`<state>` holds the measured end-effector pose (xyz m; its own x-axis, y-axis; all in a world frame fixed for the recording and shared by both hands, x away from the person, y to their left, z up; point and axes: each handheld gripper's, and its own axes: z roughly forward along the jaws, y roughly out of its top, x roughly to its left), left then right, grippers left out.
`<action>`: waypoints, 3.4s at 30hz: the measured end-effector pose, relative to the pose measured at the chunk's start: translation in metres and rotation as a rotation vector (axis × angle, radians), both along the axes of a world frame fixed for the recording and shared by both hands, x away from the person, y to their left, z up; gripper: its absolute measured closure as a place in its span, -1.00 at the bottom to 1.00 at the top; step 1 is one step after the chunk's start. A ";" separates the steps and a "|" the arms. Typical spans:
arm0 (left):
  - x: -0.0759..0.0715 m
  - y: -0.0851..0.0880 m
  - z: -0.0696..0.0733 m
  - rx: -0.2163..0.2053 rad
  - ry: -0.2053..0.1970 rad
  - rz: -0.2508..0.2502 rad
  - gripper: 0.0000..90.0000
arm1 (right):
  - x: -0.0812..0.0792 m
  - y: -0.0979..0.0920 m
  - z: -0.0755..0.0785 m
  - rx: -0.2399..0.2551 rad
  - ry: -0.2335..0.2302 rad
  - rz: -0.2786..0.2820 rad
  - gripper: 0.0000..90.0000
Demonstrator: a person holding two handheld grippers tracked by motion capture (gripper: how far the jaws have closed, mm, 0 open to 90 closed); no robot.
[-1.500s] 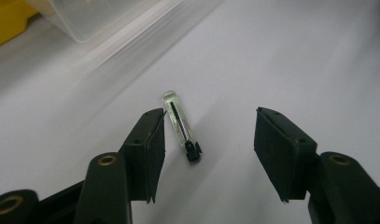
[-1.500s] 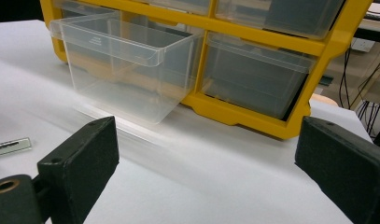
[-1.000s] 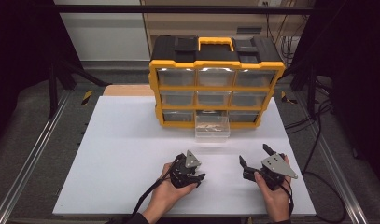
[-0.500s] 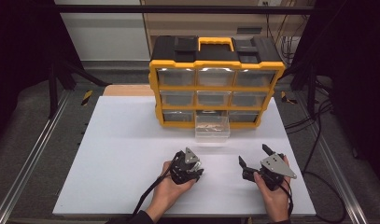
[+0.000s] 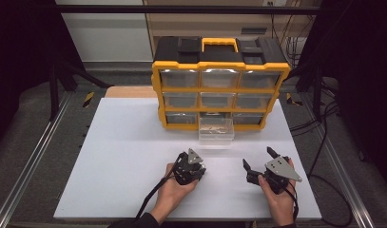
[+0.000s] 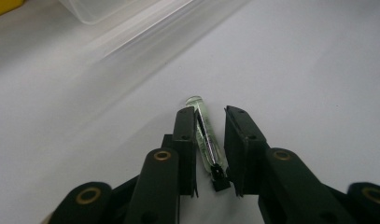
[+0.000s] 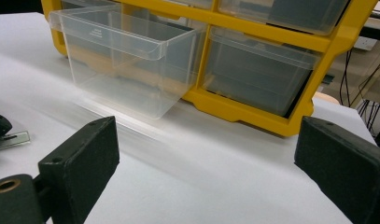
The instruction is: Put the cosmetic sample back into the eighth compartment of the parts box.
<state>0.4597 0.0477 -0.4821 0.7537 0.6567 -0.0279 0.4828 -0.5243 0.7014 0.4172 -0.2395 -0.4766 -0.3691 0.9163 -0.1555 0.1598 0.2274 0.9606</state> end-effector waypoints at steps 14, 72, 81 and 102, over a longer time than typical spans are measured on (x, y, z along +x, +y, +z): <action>-0.003 0.002 0.010 -0.051 -0.046 0.017 0.79 | 0.000 -0.001 -0.001 0.007 0.005 -0.002 -0.85; 0.041 -0.004 0.129 -0.137 -0.212 -0.040 0.79 | 0.002 -0.001 -0.002 0.030 0.018 0.026 -0.84; 0.055 -0.014 0.134 -0.123 -0.226 -0.043 0.79 | 0.002 -0.001 -0.003 0.028 0.015 0.028 -0.84; 0.077 -0.017 0.135 -0.140 -0.218 -0.019 0.79 | 0.002 0.000 -0.003 0.040 0.016 0.033 -0.84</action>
<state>0.5365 0.0308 -0.3469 0.7641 0.6434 0.0468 0.3033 -0.4223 0.8542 0.4193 -0.2395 -0.4793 -0.4012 0.9089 -0.1134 0.1680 0.1947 0.9664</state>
